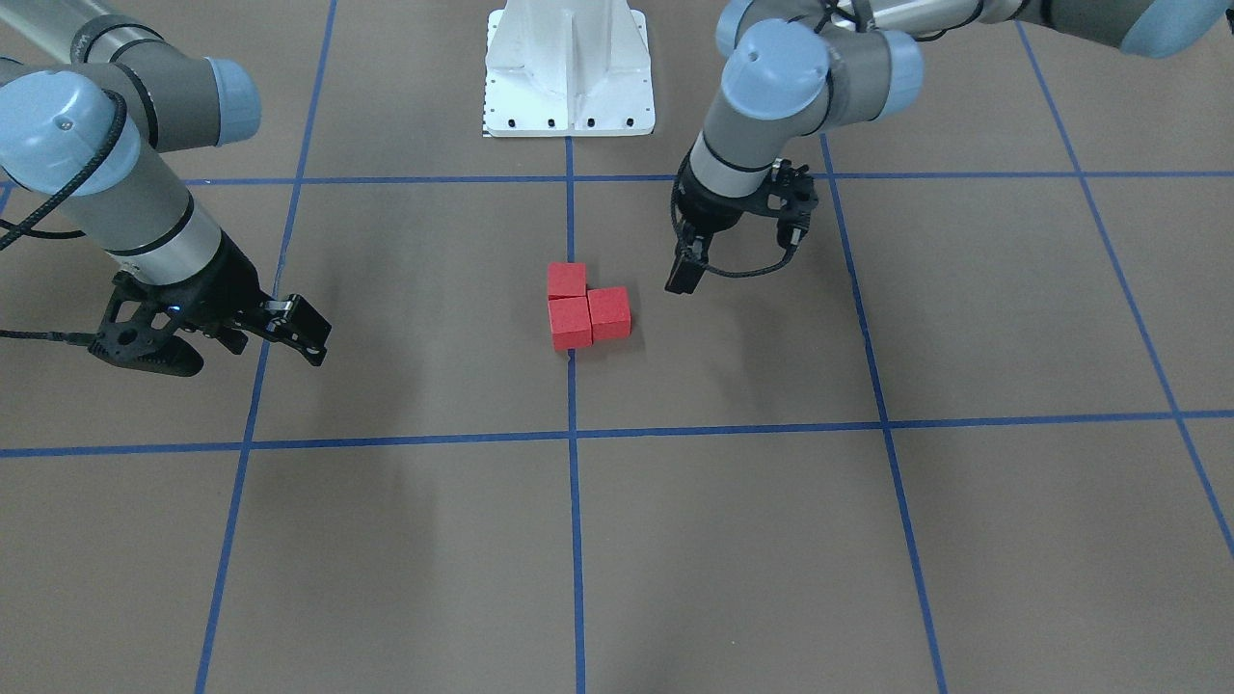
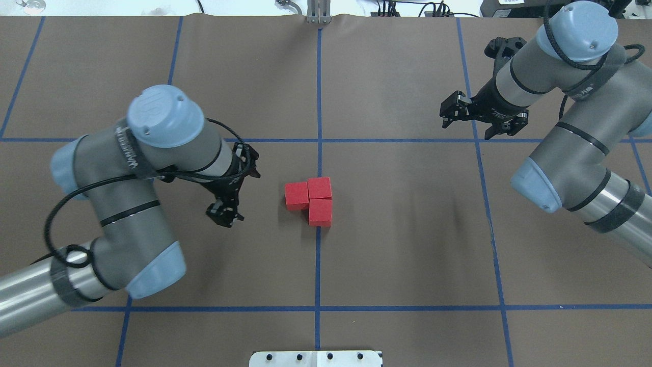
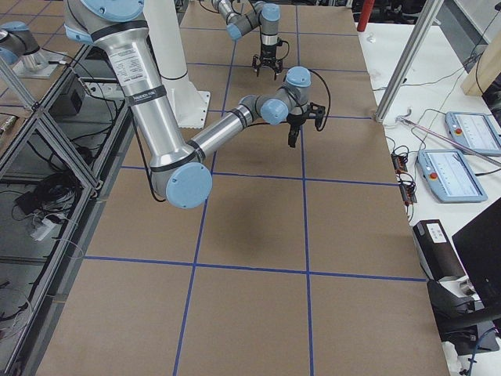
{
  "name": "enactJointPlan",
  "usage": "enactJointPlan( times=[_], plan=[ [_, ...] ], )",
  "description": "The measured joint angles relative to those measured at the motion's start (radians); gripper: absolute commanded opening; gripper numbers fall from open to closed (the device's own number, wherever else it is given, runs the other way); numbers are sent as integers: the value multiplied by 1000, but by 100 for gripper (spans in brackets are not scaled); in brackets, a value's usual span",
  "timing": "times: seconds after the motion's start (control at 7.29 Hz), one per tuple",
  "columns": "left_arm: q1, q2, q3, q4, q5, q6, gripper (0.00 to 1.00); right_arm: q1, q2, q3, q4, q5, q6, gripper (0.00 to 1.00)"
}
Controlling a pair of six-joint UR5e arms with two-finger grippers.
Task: Form red blocks into L shape at center
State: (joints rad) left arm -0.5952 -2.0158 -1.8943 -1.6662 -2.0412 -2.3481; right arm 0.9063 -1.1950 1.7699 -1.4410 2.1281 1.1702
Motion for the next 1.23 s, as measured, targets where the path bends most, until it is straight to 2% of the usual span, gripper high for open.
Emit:
enactJointPlan(
  times=[0.14, 0.27, 0.55, 0.69, 0.82, 0.96, 1.23],
  plan=[
    [-11, 150, -122, -4, 0, 200, 100, 28, -26, 6, 0, 4, -28, 100],
    [-46, 259, -190, -13, -1, 377, 100, 70, -56, 8, 0, 14, -86, 100],
    [-179, 399, -220, -51, -13, 682, 100, 197, -133, 8, -1, 89, -256, 100],
    [-283, 452, -204, -68, -65, 870, 100, 265, -183, 7, -1, 127, -359, 100],
    [-419, 484, -152, -76, -167, 1086, 100, 330, -228, 4, -4, 148, -472, 100],
    [-561, 503, -70, -78, -263, 1337, 100, 393, -264, -6, -9, 167, -579, 100],
    [-772, 496, 128, -78, -336, 1811, 100, 492, -325, -33, -10, 216, -728, 100]
  ],
)
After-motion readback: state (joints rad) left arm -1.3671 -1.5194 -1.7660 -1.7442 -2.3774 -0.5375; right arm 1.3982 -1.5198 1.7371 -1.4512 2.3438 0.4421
